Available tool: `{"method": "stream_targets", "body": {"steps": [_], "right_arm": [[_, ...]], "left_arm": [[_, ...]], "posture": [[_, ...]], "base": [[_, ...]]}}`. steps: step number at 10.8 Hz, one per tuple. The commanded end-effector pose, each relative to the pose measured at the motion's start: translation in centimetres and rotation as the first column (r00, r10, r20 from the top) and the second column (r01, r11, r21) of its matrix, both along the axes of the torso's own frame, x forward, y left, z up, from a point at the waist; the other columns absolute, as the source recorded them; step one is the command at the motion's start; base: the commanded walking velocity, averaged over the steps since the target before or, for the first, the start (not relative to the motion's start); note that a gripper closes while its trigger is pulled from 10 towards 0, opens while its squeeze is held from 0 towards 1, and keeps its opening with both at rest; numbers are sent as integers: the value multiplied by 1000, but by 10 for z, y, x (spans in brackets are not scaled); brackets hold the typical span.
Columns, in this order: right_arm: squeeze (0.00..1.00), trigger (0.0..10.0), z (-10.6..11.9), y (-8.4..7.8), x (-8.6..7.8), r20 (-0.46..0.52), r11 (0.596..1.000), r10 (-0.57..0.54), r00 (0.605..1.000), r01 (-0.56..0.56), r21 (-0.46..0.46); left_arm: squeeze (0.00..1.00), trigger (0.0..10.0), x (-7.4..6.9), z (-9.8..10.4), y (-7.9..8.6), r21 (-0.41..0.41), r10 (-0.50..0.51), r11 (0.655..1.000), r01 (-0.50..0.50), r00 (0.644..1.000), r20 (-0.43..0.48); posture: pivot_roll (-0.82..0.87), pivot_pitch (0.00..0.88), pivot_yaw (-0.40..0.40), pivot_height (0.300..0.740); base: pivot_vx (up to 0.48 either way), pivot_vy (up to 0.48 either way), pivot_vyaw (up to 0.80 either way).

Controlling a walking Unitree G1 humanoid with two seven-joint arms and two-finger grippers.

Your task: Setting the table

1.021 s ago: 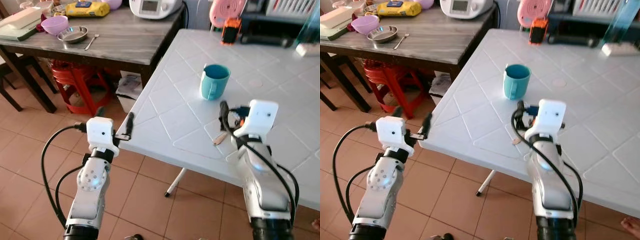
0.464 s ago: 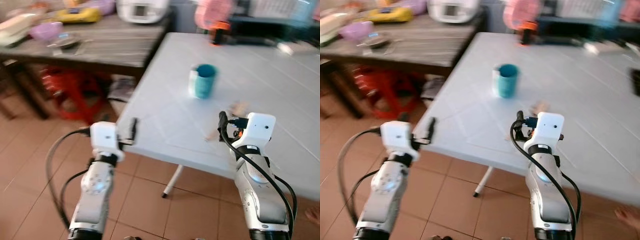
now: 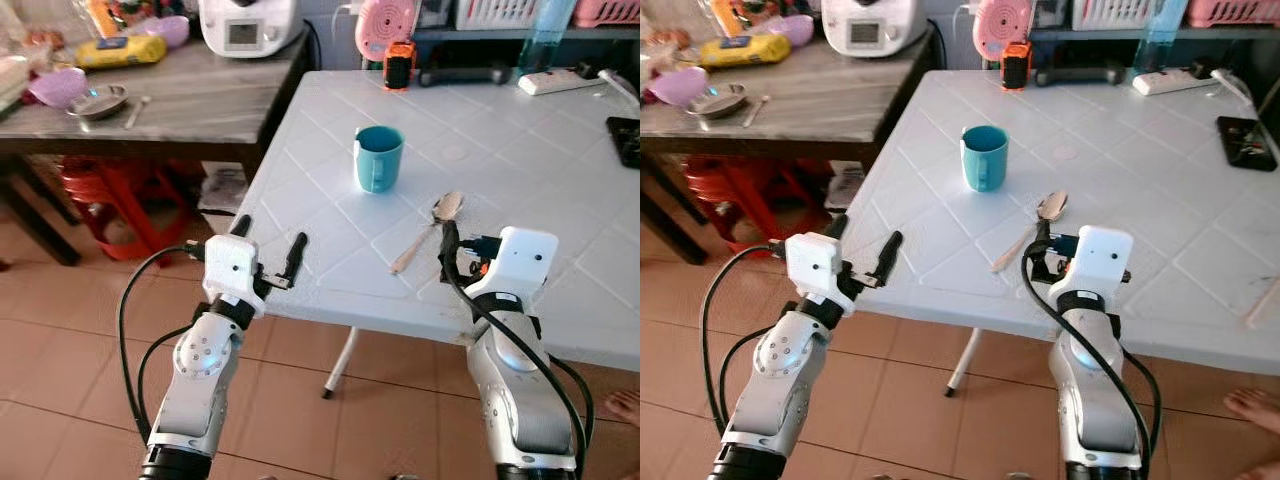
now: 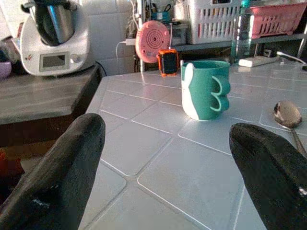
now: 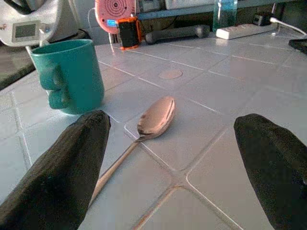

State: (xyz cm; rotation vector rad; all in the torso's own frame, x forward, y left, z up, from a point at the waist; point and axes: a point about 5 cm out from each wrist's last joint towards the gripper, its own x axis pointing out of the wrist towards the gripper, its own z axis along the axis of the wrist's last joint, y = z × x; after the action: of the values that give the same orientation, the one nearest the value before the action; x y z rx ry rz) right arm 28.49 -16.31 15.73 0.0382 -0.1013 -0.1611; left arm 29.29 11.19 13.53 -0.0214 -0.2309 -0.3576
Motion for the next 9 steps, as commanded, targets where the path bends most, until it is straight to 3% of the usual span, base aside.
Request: {"method": "stream_targets", "body": {"steps": [1,9], "right_arm": [[0,10000,5,3,-2,22,1000,10,1000,-9,-9],[0,10000,7,-3,-3,14,1000,-4,1000,4,-21]], "left_arm": [[0,10000,-1,2,1,1,-21,1000,21,1000,2],[0,10000,-3,-2,-11,-9,-104,995,104,995,-12]], "posture": [[-159,101,154,740],[-180,111,157,740]], "base": [[247,0,0],[457,0,0]]}}
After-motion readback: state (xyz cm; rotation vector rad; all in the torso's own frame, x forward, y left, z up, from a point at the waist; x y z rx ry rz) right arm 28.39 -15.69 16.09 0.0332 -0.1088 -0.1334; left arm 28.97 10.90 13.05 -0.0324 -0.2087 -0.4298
